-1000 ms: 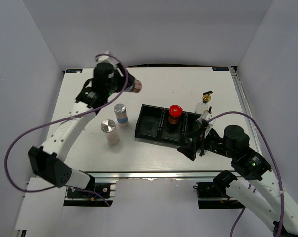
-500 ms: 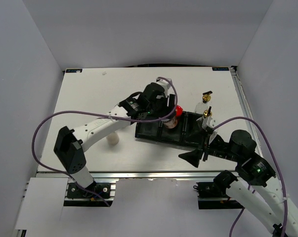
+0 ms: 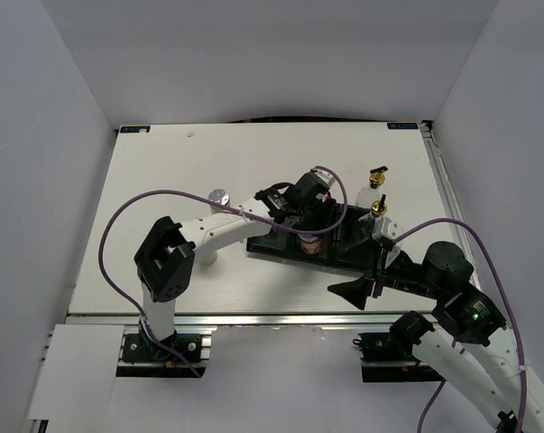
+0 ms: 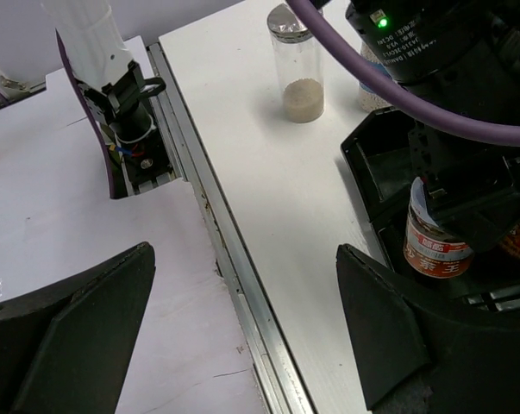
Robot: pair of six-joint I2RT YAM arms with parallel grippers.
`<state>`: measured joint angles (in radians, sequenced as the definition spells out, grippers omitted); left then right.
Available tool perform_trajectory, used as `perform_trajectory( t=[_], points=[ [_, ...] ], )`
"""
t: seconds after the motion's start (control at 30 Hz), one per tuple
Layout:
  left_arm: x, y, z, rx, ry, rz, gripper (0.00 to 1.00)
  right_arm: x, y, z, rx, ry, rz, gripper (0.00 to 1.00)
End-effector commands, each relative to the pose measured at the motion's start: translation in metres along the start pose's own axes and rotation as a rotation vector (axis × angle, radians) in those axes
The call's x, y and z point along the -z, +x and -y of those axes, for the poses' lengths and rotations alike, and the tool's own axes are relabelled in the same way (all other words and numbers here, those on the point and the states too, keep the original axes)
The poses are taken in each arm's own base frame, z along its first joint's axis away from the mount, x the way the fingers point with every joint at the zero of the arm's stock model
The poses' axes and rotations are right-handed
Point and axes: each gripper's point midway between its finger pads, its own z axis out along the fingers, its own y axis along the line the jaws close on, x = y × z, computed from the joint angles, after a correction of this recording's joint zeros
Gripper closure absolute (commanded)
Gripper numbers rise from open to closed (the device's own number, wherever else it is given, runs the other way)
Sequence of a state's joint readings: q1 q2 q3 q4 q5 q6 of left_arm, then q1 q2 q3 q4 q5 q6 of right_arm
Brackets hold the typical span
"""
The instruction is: Organize the condiment bottles
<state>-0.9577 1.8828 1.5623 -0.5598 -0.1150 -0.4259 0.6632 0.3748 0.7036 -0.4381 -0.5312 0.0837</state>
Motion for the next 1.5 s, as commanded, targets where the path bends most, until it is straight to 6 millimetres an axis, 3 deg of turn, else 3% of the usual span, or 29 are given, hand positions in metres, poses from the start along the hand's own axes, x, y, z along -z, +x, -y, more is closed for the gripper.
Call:
perform_trajectory(
  t=[0.0,0.2,0.4,0.5,0.53,0.57,0.67,0.73,0.77,0.87,1.07,1.17,1.3,1.33,1.47],
  points=[
    [0.022,-0.049,0.018,0.011,0.047,0.161,0.99,0.000,-0.007,-0.003,0.040,-0.017,0.038,0.11],
    [0.004,-0.043,0.011,0.007,0.005,0.148,0.95,-0.001,-0.005,-0.002,0.039,-0.017,0.033,0.11],
    [-0.007,-0.037,0.011,-0.002,-0.011,0.138,0.80,-0.001,-0.004,-0.001,0.036,-0.012,0.028,0.11],
    [-0.012,-0.035,0.009,-0.006,-0.025,0.137,0.70,-0.001,-0.005,0.000,0.038,-0.006,0.030,0.11],
    [-0.013,-0.034,0.009,-0.007,-0.026,0.133,0.62,-0.001,-0.005,0.000,0.038,-0.006,0.030,0.11],
    [-0.015,-0.031,0.009,-0.007,-0.024,0.125,0.48,-0.001,-0.004,0.000,0.038,-0.006,0.028,0.11],
    [-0.015,-0.028,0.013,-0.008,0.000,0.120,0.32,-0.001,-0.004,0.000,0.037,-0.003,0.029,0.11],
    [-0.012,-0.028,0.020,-0.026,0.038,0.119,0.31,-0.001,-0.003,0.000,0.037,-0.004,0.026,0.10],
    [-0.009,-0.030,0.022,-0.029,0.049,0.125,0.31,-0.001,-0.004,0.000,0.038,-0.006,0.028,0.11],
    [-0.003,-0.033,0.024,-0.038,0.067,0.144,0.10,-0.001,-0.004,0.000,0.037,-0.007,0.027,0.11],
    [0.007,-0.039,0.028,-0.052,0.091,0.155,0.07,-0.001,-0.003,-0.001,0.038,-0.012,0.026,0.11],
    [0.022,-0.046,0.024,-0.049,0.073,0.189,0.05,-0.001,-0.003,-0.005,0.035,-0.033,0.022,0.11],
    [0.058,-0.068,0.004,-0.055,-0.014,0.277,0.02,-0.002,-0.002,-0.011,0.040,-0.074,0.022,0.11],
    [0.075,-0.076,0.002,-0.058,-0.018,0.316,0.02,-0.002,-0.002,-0.012,0.042,-0.080,0.022,0.11],
    [0.105,-0.089,-0.051,0.015,-0.200,0.376,0.02,-0.004,0.000,-0.012,0.034,-0.087,0.012,0.10]
  ],
)
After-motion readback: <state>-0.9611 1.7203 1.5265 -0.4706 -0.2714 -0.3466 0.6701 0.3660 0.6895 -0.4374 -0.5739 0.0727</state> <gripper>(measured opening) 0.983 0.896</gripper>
